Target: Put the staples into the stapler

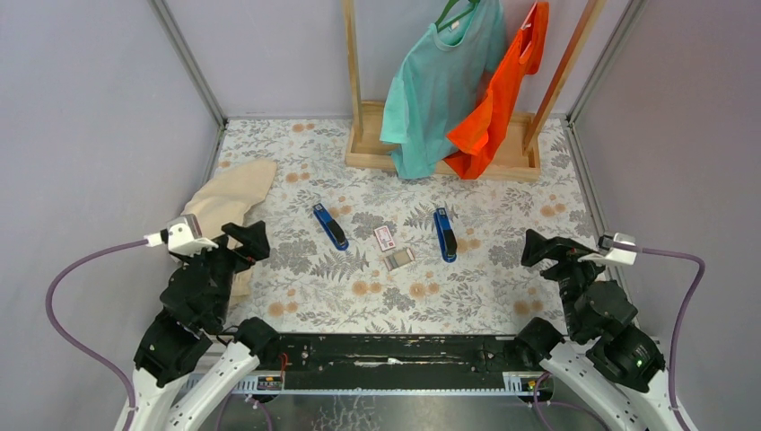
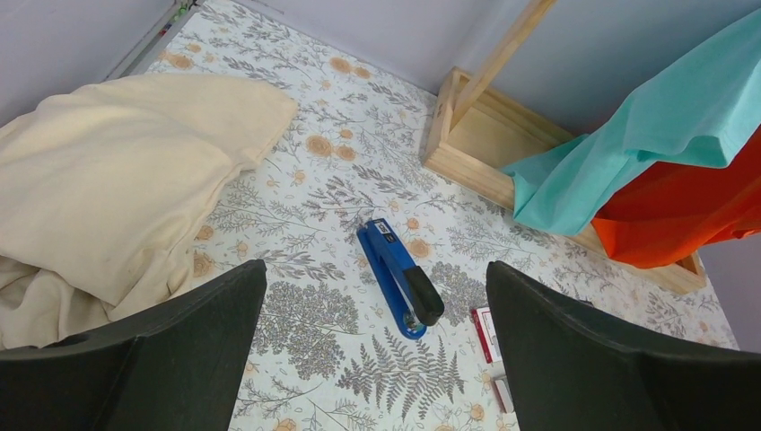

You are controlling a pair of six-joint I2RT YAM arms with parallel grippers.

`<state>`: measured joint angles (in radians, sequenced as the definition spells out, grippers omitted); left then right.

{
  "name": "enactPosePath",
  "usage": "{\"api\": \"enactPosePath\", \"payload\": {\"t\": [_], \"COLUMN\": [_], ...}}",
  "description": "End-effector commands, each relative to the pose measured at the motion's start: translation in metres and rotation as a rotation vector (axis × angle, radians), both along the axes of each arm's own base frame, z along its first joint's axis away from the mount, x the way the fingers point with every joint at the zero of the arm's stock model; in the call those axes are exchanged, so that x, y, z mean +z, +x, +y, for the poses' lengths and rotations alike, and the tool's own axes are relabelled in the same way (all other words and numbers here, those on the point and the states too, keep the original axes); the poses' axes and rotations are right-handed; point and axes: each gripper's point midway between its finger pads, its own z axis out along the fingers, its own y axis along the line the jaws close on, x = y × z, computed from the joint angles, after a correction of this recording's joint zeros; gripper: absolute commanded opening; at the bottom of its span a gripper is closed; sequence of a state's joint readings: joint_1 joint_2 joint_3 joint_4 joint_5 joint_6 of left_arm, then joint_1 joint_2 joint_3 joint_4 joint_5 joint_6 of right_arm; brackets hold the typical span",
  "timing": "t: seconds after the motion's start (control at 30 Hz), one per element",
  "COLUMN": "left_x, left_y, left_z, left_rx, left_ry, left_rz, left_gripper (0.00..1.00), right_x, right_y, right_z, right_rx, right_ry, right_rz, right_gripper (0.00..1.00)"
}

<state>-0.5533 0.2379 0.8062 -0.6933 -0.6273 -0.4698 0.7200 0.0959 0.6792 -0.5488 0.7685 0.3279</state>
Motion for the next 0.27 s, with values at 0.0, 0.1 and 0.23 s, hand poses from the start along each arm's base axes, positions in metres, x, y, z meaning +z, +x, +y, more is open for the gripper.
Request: {"api": "enactPosePath", "payload": {"t": [0.0,0.1,0.23], "left_x": [0.0014,0.0006,0.0004], "left_y": [0.0048,0.0062,0.0075], "left_z": [-0.0062,-0.0089,-0.0117], "left_rx": [-0.015,-0.026,-0.037], "left_ry": [-0.015,-0.008,-0.007], "left_rz": [-0.003,0.006,0.012], "left_gripper": [1.00,1.00,1.00], "right_x": [0.0025,0.0019,0.0025], "right_y": [0.0040,0.0036,0.0035], "right_z": [-0.0020,-0.0021,-0.0032], "right_rx": [-0.028,-0.027,-0.030], "right_ry": [-0.024,-0.023,-0.023], "right_rz": [0.013,0.012,0.004], "right_gripper": [0.99,0.99,0.99]}}
